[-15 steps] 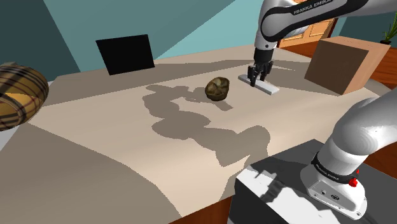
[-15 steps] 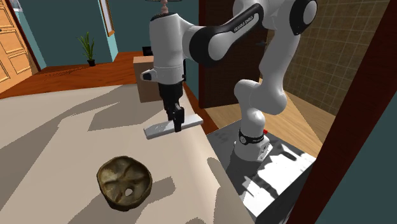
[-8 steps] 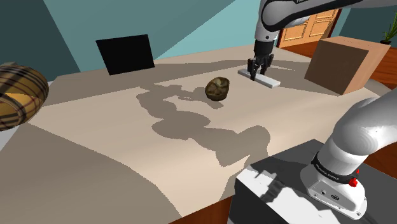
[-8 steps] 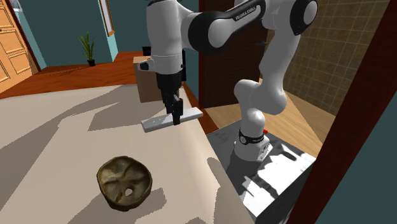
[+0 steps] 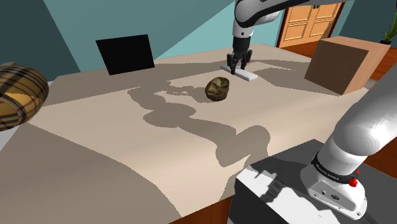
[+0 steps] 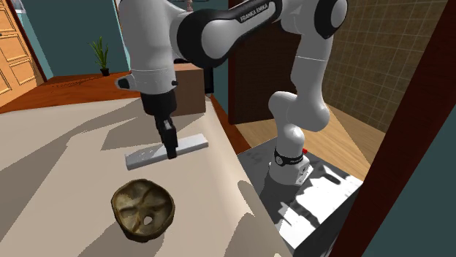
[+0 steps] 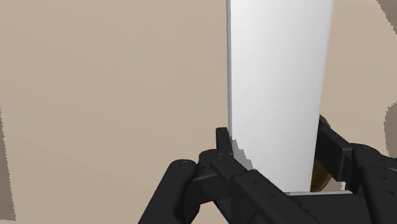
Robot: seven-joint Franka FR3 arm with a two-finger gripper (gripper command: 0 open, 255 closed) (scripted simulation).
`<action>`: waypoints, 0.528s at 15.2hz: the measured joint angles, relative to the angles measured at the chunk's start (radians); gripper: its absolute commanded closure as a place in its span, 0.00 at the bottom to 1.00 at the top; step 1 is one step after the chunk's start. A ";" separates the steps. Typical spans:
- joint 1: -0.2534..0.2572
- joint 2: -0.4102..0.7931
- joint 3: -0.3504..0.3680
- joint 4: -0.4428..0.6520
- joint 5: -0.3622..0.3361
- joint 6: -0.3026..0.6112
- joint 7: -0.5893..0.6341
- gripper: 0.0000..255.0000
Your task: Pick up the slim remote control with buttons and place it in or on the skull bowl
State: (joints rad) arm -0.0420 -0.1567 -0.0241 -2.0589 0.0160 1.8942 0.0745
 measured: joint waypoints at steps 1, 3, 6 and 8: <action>0.002 0.037 0.002 0.047 0.001 -0.010 0.003 1.00; 0.007 0.109 0.007 0.130 0.003 -0.021 0.013 1.00; 0.014 0.226 0.015 0.275 0.004 -0.048 0.029 1.00; 0.019 0.285 0.019 0.349 0.005 -0.064 0.037 1.00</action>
State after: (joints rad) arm -0.0231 0.1287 -0.0049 -1.7094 0.0206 1.8304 0.1115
